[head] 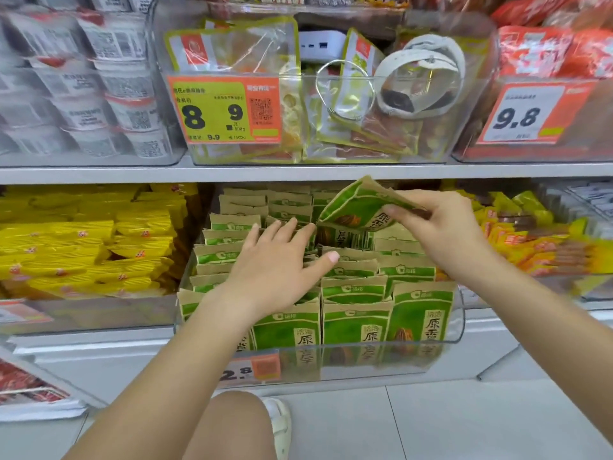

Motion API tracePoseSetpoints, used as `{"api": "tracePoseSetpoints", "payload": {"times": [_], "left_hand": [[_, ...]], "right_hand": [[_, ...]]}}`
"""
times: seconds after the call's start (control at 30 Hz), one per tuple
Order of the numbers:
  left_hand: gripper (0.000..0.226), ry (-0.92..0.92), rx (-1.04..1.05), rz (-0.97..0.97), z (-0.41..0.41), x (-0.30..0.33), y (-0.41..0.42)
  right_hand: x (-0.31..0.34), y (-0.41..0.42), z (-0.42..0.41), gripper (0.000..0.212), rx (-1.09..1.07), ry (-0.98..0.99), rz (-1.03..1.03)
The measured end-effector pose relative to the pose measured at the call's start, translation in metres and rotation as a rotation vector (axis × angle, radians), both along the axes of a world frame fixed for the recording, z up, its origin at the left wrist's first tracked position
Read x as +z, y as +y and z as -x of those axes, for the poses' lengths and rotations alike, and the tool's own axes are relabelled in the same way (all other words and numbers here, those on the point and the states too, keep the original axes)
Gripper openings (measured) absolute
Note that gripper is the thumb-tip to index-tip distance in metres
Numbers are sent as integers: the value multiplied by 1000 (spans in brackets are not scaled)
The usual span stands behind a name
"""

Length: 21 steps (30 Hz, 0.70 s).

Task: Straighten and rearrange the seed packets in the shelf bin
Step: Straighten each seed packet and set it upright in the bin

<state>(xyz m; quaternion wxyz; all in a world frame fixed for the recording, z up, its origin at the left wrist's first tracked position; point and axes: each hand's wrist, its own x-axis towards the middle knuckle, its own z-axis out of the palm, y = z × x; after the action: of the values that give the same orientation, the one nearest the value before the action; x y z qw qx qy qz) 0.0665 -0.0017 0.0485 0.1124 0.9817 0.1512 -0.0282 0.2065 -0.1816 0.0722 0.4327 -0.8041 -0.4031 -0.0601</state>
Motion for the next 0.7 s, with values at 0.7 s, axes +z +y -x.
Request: {"api": "tracePoseSetpoints", "payload": {"times": [0.7], "left_hand": [[72,-30,-17,25,-1,-3,2]], "right_hand": [[-7,47,-6,13,-29,-373,577]]}}
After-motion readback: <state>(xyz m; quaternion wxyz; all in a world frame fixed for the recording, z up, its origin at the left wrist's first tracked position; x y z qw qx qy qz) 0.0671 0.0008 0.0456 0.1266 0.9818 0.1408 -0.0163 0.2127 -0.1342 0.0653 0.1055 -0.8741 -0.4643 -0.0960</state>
